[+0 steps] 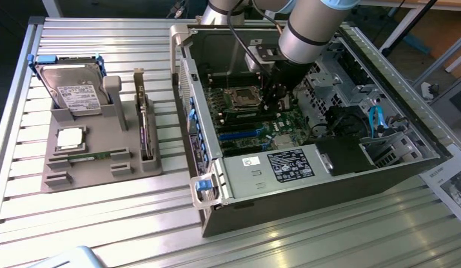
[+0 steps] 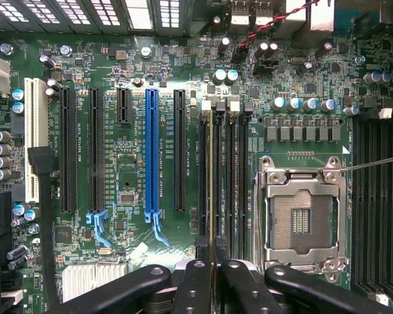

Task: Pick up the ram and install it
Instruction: 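Insert the ram into the slot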

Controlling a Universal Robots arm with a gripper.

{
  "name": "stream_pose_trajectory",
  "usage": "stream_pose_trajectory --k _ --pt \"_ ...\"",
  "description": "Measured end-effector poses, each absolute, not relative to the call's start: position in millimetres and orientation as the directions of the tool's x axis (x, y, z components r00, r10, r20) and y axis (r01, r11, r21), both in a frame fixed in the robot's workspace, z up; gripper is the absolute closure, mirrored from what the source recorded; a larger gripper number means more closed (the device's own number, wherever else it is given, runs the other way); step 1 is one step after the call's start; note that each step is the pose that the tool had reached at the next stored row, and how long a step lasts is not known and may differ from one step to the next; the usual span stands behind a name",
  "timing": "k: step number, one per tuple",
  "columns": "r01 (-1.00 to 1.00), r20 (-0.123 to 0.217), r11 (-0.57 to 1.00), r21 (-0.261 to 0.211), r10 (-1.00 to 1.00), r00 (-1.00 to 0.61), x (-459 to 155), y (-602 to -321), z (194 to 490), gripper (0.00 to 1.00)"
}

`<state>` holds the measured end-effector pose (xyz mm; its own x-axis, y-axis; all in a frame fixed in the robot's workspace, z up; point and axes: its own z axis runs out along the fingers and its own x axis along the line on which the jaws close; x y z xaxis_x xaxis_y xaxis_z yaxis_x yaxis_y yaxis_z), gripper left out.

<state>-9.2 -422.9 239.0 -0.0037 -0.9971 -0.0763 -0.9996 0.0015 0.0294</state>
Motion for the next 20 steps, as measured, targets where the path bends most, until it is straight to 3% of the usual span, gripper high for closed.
stream_pose_trajectory --k 20 --pt "-1.0 -0.076 0.008 0.029 -0.997 -0.01 -9.8 -422.9 238.3 0.88"
